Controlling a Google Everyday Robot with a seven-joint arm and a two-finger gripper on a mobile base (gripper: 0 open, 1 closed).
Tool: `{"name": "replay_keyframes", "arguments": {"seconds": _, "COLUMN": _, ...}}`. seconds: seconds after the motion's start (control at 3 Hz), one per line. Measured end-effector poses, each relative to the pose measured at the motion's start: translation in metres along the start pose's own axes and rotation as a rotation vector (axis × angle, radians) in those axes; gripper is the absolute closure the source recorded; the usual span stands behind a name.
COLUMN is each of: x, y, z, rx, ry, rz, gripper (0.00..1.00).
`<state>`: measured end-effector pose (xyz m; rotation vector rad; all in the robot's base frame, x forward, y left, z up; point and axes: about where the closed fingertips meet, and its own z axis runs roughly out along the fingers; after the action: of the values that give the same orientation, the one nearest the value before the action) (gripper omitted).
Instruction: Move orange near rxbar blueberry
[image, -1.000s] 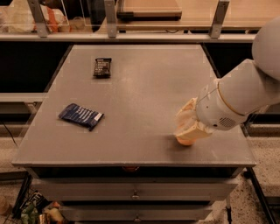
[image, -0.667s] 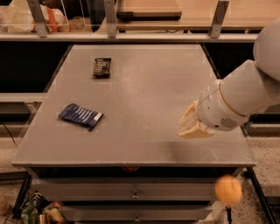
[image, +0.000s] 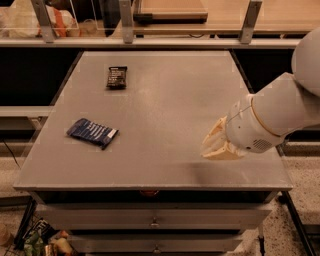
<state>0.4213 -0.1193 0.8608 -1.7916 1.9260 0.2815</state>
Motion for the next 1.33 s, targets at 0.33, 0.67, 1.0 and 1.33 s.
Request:
{"name": "replay_keyframes", "arguments": {"seconds": 0.33, "x": -0.0031, "y": -0.0001, "z": 0.0038, "rx": -0.037, "ry": -0.046, "rz": 0.0, "gripper": 0.82}}
{"name": "replay_keyframes", "arguments": {"seconds": 0.67, "x": -0.0044, "y": 0.0006, "z": 0.0025, "rx": -0.034, "ry": -0.044, "rz": -0.003, "gripper": 0.59}}
{"name": "replay_keyframes", "arguments": {"seconds": 1.0, "x": -0.0059, "y": 0.0013, "z": 0.0011, "rx": -0.031, "ry": -0.042, "rz": -0.006, "gripper": 0.36}}
{"name": "replay_keyframes", "arguments": {"seconds": 1.33, "x": -0.0072, "y": 0.0019, "z": -0.0002, "rx": -0.029, "ry": -0.041, "rz": -0.009, "gripper": 0.13}}
